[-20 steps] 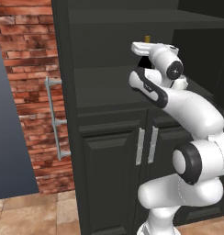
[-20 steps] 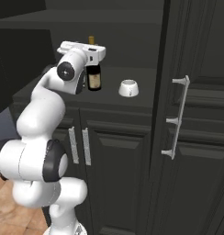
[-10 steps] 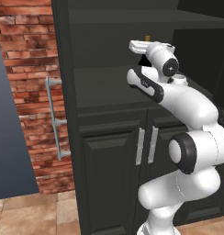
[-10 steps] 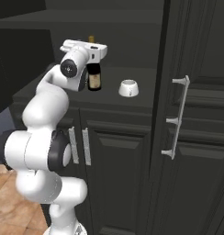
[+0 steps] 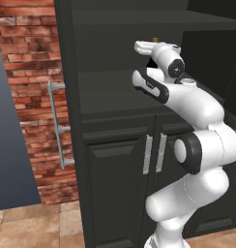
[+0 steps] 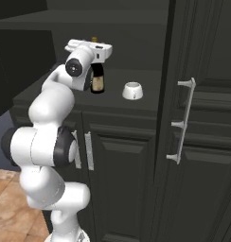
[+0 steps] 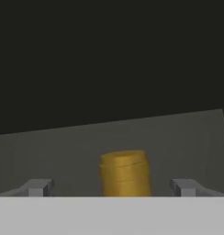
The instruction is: Open the cabinet directly in front. Then move the wine and the mug to the dining counter with the candle on it.
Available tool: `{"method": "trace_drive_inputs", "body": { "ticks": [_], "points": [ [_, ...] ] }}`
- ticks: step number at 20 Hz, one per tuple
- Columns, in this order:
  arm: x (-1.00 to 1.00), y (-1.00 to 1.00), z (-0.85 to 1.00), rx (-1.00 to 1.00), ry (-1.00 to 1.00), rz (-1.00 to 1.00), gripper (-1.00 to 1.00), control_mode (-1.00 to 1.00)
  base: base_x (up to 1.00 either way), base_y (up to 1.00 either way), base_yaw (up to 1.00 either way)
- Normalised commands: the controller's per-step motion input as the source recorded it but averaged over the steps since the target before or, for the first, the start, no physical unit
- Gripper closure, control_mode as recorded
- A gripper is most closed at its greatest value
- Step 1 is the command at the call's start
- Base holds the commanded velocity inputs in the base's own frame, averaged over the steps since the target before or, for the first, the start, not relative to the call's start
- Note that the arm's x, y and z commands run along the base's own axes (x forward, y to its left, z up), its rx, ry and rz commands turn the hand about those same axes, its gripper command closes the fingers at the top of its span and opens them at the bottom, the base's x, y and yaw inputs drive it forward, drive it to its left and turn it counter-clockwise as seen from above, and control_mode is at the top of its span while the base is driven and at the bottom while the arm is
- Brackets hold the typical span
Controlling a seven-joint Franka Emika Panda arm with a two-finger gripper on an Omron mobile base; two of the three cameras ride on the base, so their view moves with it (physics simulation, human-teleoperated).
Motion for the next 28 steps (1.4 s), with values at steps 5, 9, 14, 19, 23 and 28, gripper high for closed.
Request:
{"method": "trace_drive_inputs", "body": {
  "ticks": [5,9,14,19,23,28],
  "points": [
    [0.21,-0.09,0.0,0.0,0.0,0.01,-1.0,-1.0,0.0,0.0,0.0],
    [0.17,-0.11,-0.02,0.0,0.0,0.02,-1.0,-1.0,0.0,0.0,0.0],
    [0.1,-0.11,-0.04,0.0,0.0,0.03,1.0,-1.0,0.0,0.0,0.0],
    [0.0,-0.01,0.0,0.0,0.0,0.01,1.0,-1.0,0.0,0.0,0.0],
    [0.0,0.0,0.0,0.0,0.0,0.0,1.0,-1.0,0.0,0.0,0.0],
    [-0.02,0.0,0.0,0.0,0.01,0.0,1.0,-1.0,0.0,0.0,0.0]
  ]
}}
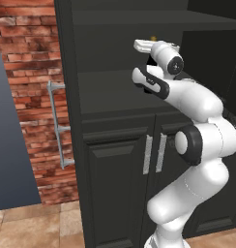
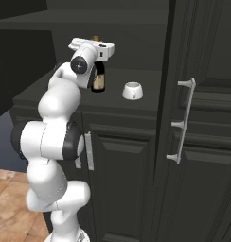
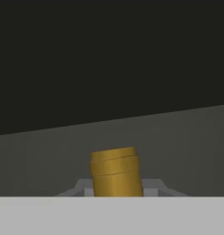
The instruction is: Open the cabinet directly in front. Then move the wine and the mug to the dining counter with the candle on it.
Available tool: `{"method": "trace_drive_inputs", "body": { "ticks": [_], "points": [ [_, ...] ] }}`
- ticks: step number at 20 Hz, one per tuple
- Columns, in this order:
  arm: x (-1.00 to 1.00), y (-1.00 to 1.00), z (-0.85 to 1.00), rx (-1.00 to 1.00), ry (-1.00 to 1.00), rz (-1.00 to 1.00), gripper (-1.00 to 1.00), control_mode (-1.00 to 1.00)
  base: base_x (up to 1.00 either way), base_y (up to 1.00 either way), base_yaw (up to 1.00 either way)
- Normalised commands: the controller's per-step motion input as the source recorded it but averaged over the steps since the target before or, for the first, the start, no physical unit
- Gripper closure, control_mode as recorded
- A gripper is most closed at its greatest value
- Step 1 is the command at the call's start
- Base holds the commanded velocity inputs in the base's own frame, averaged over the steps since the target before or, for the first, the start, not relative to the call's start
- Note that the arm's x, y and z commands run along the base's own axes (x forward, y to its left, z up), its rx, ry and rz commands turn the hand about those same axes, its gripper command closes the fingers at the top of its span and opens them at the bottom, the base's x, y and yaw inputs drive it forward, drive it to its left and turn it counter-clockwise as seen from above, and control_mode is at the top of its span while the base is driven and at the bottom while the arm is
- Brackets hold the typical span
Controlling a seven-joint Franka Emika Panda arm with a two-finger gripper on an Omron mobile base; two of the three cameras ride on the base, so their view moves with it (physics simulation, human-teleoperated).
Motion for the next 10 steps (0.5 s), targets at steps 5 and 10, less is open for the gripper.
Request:
{"method": "trace_drive_inputs", "body": {
  "ticks": [5,10],
  "points": [
    [-0.24,0.0,0.0,0.0,0.03,0.01,1.0,-1.0,0.0,0.0,0.0],
    [-0.51,0.01,0.0,0.0,0.0,0.05,1.0,-1.0,0.0,0.0,0.0]
  ]
}}
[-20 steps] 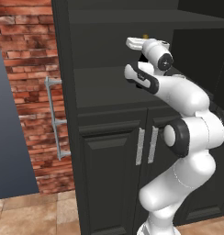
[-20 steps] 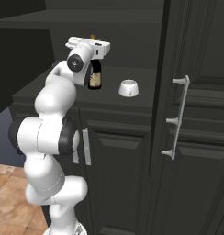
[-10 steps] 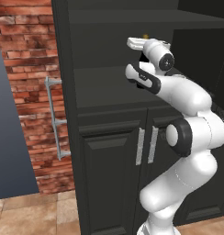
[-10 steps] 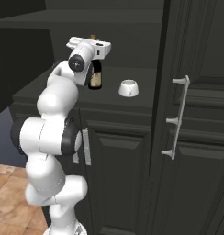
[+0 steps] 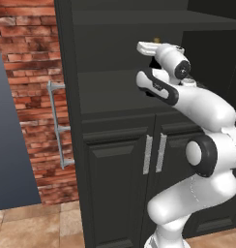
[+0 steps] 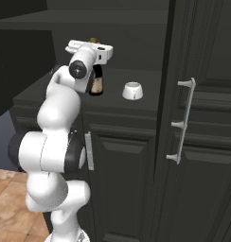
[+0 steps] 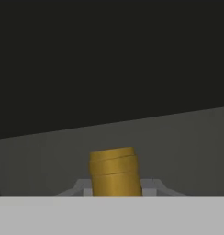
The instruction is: Open the cabinet directly in front. Then move the wine and the mug to the dining counter with the candle on it.
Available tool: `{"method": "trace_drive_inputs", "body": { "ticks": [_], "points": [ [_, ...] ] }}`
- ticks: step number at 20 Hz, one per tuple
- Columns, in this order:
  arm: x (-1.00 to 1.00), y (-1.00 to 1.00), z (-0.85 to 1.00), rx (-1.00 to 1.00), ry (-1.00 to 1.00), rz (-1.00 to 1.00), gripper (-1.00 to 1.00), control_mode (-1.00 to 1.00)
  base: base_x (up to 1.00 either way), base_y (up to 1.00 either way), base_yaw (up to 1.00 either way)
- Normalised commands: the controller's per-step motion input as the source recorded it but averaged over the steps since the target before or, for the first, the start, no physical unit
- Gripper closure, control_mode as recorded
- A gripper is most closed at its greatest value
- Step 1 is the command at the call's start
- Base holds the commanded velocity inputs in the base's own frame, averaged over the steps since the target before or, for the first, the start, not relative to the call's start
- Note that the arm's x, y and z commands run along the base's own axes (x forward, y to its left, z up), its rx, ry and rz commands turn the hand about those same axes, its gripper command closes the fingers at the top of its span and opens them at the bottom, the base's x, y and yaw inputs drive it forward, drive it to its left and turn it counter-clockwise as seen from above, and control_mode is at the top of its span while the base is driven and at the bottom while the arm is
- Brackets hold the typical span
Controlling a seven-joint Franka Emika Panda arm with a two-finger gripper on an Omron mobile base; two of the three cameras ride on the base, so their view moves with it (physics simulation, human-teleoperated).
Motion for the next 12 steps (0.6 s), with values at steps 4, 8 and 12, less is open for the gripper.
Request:
{"method": "trace_drive_inputs", "body": {
  "ticks": [4,8,12],
  "points": [
    [-0.66,0.13,0.02,-0.01,0.0,0.07,1.0,-1.0,0.0,0.0,0.0],
    [-0.77,0.18,0.09,-0.01,0.0,0.09,1.0,-1.0,0.0,0.0,0.0],
    [-0.78,0.26,0.21,0.0,0.0,0.12,1.0,-1.0,0.0,0.0,0.0]
  ]
}}
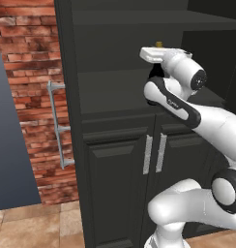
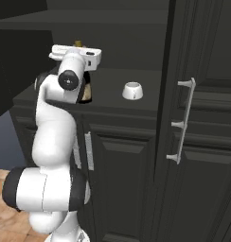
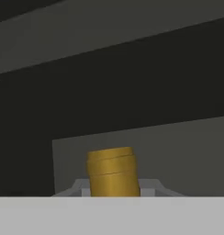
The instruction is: Open the cabinet directly in front. Then move the wine and the mug to the dining counter with the candle on it.
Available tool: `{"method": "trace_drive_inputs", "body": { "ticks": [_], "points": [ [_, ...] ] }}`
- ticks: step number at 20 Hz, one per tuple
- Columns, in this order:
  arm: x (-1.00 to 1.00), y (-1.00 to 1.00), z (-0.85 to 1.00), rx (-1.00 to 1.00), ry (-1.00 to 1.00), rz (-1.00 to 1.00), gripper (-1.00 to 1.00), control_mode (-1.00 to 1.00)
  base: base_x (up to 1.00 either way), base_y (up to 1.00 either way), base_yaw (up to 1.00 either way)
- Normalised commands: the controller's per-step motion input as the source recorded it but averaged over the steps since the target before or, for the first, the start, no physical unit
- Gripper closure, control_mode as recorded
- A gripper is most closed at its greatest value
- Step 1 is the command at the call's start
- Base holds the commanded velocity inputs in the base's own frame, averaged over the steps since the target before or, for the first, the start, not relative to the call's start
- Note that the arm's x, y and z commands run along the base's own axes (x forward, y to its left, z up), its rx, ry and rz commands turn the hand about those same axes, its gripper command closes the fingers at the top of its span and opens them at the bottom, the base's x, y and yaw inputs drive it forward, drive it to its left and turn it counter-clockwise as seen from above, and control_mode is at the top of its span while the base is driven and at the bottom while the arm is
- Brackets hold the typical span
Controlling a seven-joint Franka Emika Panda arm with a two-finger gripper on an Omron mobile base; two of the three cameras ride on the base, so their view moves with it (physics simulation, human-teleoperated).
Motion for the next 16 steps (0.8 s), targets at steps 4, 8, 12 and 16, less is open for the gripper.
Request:
{"method": "trace_drive_inputs", "body": {
  "ticks": [4,8,12,16],
  "points": [
    [-0.82,0.25,0.18,0.0,0.0,0.11,1.0,-1.0,0.0,0.0,0.0],
    [-0.78,0.21,0.14,-0.03,0.02,0.11,1.0,-1.0,0.0,0.0,0.0],
    [-0.89,0.04,0.11,-0.04,0.01,0.11,1.0,-1.0,0.0,0.0,0.0],
    [-1.0,0.0,0.09,-0.01,0.01,0.09,1.0,-1.0,0.0,0.0,0.0]
  ]
}}
